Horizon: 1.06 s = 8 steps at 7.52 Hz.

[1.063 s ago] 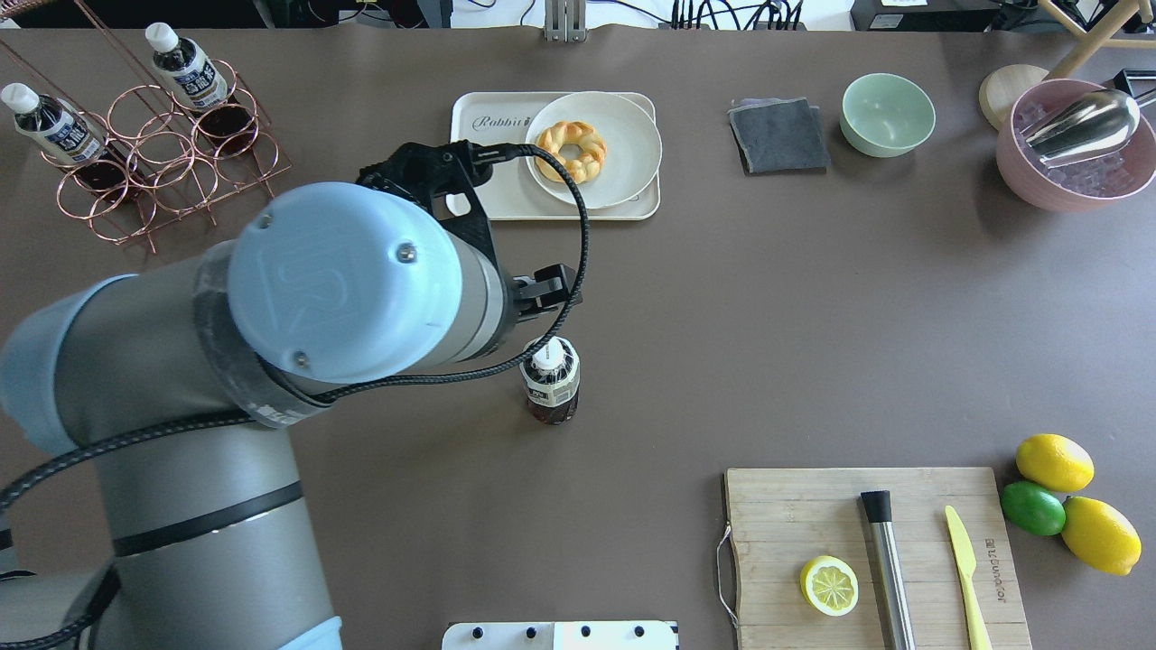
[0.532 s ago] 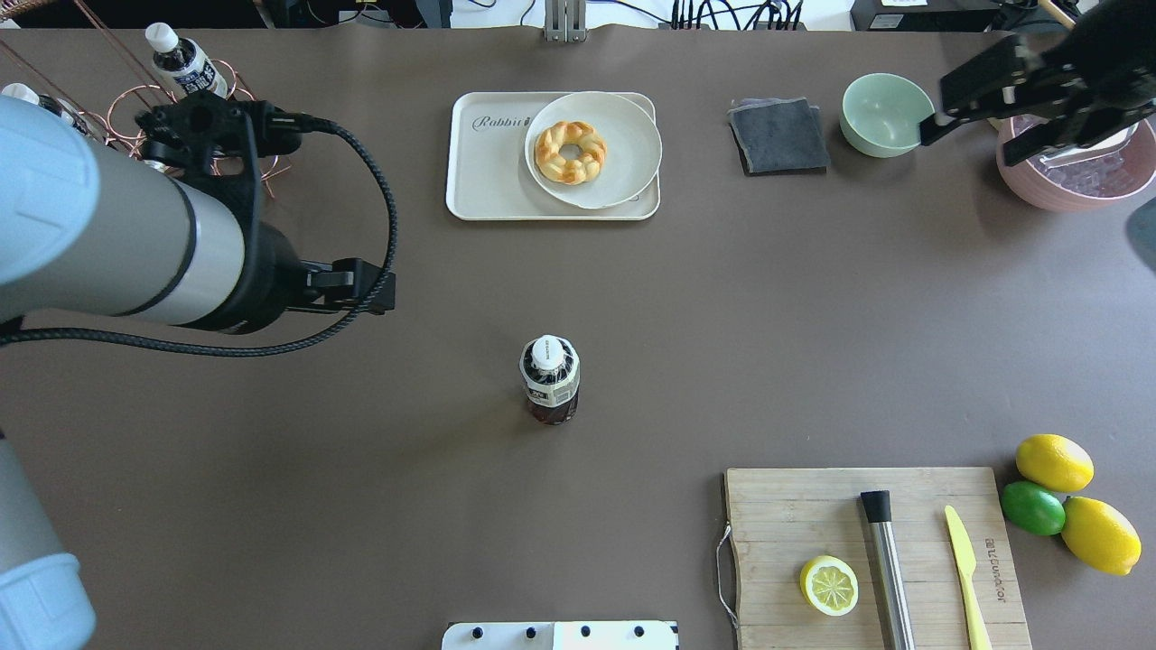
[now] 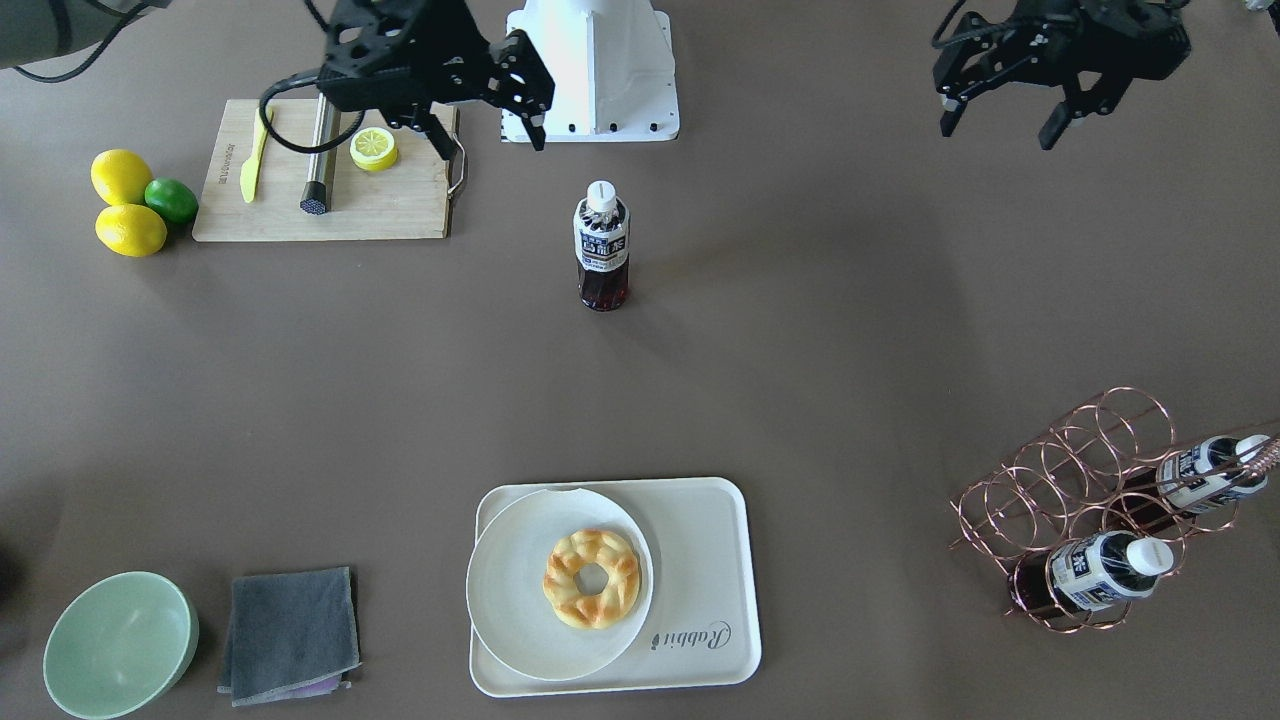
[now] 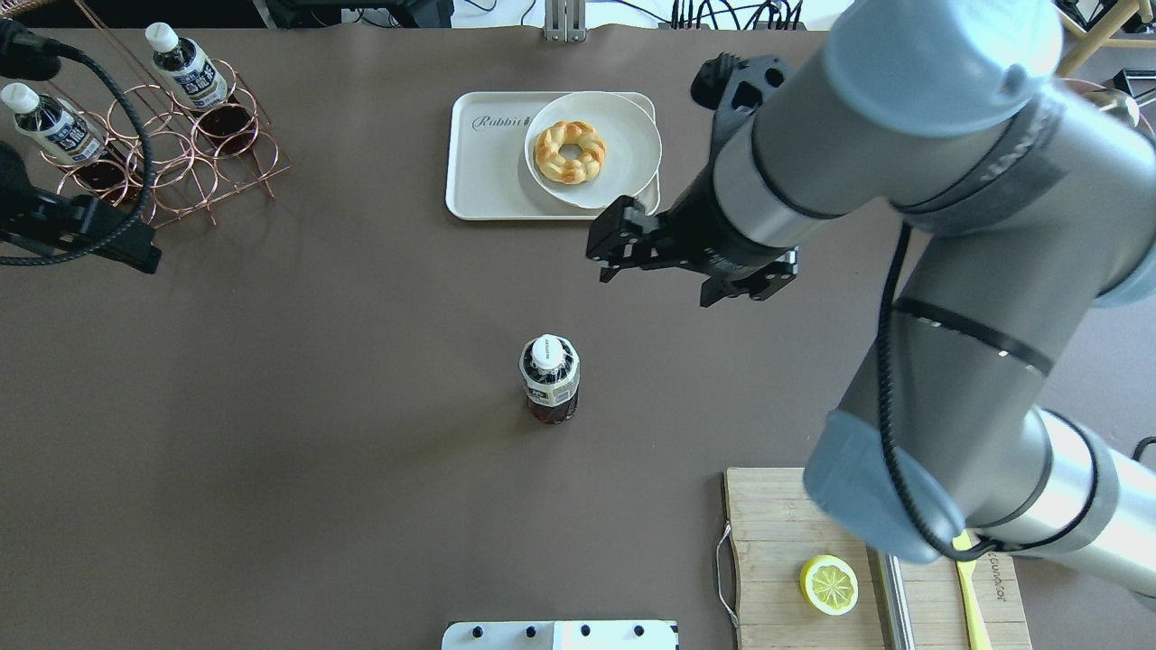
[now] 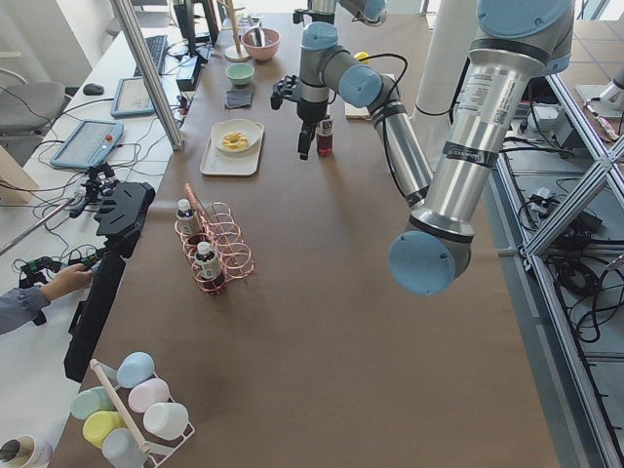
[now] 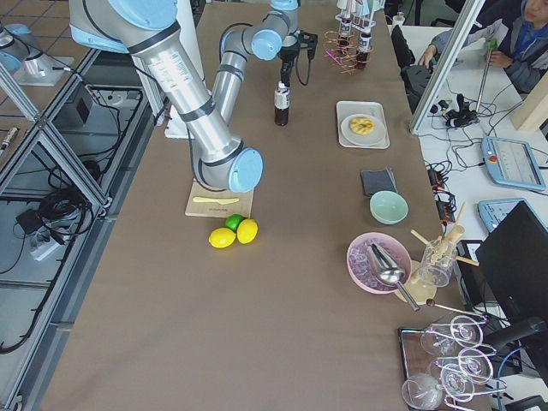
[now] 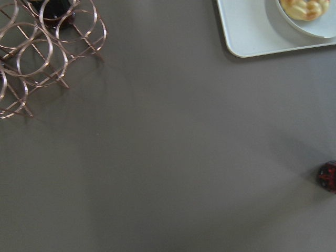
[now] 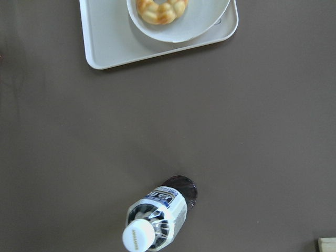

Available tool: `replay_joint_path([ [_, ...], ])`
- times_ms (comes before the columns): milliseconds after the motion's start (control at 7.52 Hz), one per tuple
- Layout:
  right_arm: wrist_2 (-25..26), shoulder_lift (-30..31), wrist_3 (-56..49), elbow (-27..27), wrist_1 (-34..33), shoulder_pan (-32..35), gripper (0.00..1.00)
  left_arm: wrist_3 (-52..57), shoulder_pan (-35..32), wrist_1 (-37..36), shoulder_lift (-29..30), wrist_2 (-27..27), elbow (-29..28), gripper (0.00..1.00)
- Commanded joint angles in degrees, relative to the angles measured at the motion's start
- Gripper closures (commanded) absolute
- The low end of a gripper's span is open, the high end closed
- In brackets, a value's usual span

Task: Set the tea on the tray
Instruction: 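Lower the right gripper over the bottle and grasp it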

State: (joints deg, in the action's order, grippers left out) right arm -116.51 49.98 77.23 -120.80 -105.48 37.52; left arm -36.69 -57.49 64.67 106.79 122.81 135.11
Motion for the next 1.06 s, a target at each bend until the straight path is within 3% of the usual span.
replay_joint_path([
  [0,10.95,-14.26,5.12,9.82,-8.67,-10.53,0.00,13.98,-10.16,1.85,-6.39,5.57,-3.53,0.03],
  [266,11.22,-14.57,4.34,12.95,-8.95,-10.45,0.05,14.89,-11.33,7.55,-10.35,5.87,-4.67,0.03],
  [532,12.00,-15.27,0.23,17.77,-9.13,-9.74,0.08,14.45,-11.33,8.19,-10.72,5.95,-4.59,0.03],
  [930,11.74,-14.83,-3.66,20.07,-8.87,-10.71,0.14,14.10,-11.33,8.19,-10.63,5.95,-4.42,0.03],
])
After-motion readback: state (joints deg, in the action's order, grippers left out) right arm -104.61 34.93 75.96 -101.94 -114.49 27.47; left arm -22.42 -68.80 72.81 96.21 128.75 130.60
